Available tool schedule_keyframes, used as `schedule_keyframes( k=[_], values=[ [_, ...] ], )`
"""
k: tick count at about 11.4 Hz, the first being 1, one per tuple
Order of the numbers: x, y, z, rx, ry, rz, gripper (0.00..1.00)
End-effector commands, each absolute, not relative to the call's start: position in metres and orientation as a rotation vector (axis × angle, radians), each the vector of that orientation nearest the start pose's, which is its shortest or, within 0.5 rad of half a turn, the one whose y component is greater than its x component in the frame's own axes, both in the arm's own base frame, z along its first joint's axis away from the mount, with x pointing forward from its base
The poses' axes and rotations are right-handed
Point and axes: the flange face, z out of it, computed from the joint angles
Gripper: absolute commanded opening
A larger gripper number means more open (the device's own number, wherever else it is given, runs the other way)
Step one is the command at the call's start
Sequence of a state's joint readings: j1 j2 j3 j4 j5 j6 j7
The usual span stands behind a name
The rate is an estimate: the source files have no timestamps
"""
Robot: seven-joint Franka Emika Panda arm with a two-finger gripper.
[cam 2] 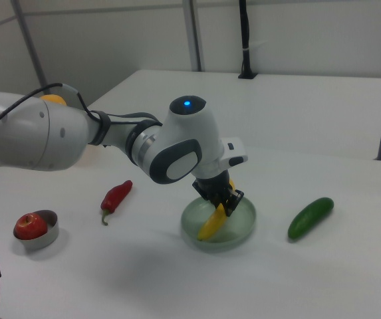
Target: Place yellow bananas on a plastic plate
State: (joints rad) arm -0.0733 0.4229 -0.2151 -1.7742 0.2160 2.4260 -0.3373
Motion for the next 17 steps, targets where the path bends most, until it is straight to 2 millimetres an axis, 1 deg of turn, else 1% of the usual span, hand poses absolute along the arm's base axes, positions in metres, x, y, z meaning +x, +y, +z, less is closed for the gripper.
schedule_keyframes(
  k=[1, 2, 4, 5, 6, 7, 8, 9, 11, 12, 14, 15, 16, 17],
  values=[
    [0.659, -0.176, 0.348, -3.12, 0.127, -0.415, 0.5],
    [0.659, -0.175, 0.349, -3.121, 0.121, -0.417, 0.99],
    [0.661, -0.168, 0.349, -3.129, 0.093, -0.414, 1.0],
    [0.661, -0.168, 0.349, -3.128, 0.092, -0.414, 1.0],
    [0.661, -0.168, 0.354, -3.127, 0.092, -0.423, 1.0],
    [0.658, -0.171, 0.365, -3.123, 0.094, -0.434, 1.0],
    [0.654, -0.173, 0.384, -3.123, 0.073, -0.459, 1.0],
    [0.647, -0.171, 0.405, -3.111, 0.066, -0.452, 1.0],
    [0.625, -0.166, 0.457, -3.071, 0.058, -0.387, 1.0],
    [0.614, -0.169, 0.48, -3.057, 0.066, -0.383, 1.0],
    [0.596, -0.17, 0.511, -3.041, 0.073, -0.363, 1.0],
    [0.589, -0.166, 0.522, -3.025, 0.126, -0.338, 1.0],
    [0.584, -0.162, 0.531, -3.007, 0.226, -0.329, 1.0],
    [0.583, -0.146, 0.541, -3.018, 0.256, -0.322, 1.0]
  ],
)
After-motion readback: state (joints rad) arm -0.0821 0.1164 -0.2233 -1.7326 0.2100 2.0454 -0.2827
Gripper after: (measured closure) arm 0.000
